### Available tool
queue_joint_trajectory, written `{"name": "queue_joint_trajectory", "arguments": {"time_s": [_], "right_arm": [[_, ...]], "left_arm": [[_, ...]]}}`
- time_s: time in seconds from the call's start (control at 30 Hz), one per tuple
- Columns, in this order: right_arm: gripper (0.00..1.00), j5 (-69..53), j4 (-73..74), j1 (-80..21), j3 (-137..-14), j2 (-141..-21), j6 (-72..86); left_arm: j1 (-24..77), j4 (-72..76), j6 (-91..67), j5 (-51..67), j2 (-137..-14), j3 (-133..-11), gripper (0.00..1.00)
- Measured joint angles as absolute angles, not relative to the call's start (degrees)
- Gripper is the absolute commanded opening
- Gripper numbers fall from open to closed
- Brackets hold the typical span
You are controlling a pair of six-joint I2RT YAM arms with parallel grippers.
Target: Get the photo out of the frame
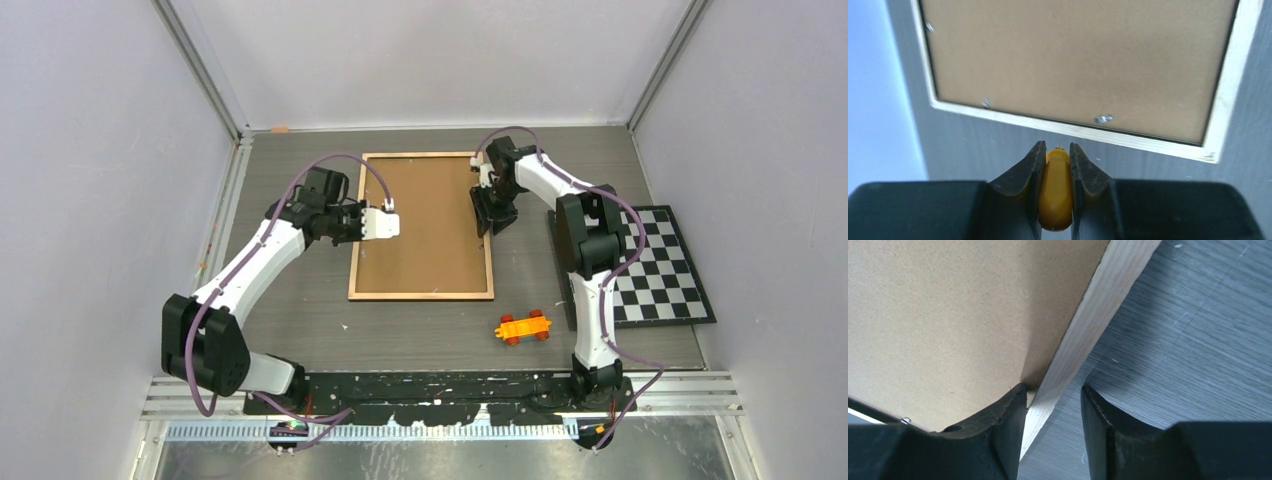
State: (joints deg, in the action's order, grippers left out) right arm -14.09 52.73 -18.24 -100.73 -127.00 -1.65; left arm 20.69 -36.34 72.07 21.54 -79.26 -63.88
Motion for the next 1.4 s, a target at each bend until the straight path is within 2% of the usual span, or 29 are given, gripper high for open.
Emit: {"name": "queue_joint_trajectory", "arguments": {"time_s": [0.2,0.5,0.73,0.93,1.4], "right_arm": [[0.53,-14.59,51.83,-17.76,-99.94,-126.48,-0.86],[0.55,-15.09,45.91,-17.76,-98.35,-125.49,5.32],[0.55,-15.62,45.43,-17.76,-98.35,-125.49,7.92],[0.54,-15.88,45.25,-17.63,-98.19,-125.51,8.23],[0.54,-16.21,45.06,-17.52,-97.91,-125.51,8.12]], "left_arm": [[19.09,-39.55,49.89,17.54,-80.64,-65.01,0.0],[18.98,-36.93,13.23,8.6,-78.91,-64.49,0.0],[18.98,-35.03,-7.16,-1.08,-79.37,-63.66,0.0],[19.09,-29.34,-15.49,-6.04,-79.9,-59.99,0.0],[20.75,-22.26,-19.42,-8.1,-82.94,-57.25,0.0]]}}
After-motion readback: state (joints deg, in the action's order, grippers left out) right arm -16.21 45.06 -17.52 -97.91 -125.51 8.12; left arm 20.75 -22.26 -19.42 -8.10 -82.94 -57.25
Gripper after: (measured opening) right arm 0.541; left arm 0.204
